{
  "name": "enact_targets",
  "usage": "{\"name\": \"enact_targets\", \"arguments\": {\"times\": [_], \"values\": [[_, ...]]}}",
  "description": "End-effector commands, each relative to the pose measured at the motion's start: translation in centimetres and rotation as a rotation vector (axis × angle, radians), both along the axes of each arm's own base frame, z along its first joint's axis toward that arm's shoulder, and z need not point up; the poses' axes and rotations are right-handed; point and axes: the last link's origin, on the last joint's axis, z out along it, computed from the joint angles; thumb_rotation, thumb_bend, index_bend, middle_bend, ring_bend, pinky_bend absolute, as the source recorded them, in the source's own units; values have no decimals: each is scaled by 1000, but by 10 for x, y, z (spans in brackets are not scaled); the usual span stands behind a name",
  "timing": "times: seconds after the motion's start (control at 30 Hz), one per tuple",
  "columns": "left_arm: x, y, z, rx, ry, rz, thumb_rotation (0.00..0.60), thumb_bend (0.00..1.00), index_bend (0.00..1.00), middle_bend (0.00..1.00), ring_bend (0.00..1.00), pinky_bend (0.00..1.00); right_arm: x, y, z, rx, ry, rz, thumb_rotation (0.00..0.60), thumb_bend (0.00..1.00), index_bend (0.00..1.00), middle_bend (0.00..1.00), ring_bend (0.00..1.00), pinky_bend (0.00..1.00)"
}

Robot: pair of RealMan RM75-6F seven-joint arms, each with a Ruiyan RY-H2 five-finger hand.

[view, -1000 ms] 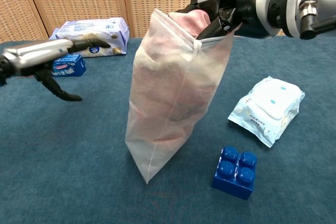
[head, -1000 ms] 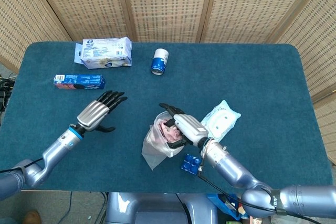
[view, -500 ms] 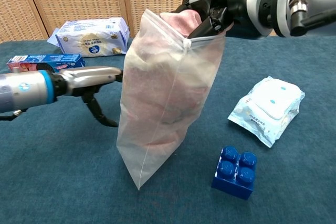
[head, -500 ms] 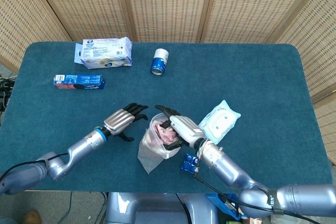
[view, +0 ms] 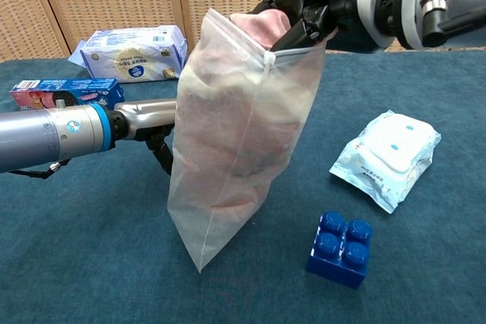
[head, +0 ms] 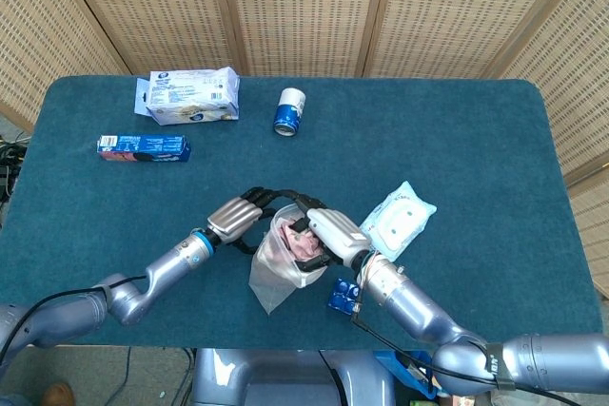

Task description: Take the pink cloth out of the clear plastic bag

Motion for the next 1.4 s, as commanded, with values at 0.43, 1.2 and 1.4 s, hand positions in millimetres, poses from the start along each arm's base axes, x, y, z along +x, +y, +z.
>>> {"name": "enact_targets", "arguments": {"times": [0.43,1.2,1.4], "values": [[12,1,-15,-21,-4,13,600,425,463,0,0,0,1,1,-1,2,-1,-2,600,740,769,0,0,0],[-18,16,22,81,64,43,600,552,706,0,0,0,-31,-16,19,-67,7,-77,600,746,769,0,0,0],[-43,23,49,138,82,93,600,555,708,0,0,0,-50,-25,31,-110,11,-121,600,746,769,0,0,0]]}}
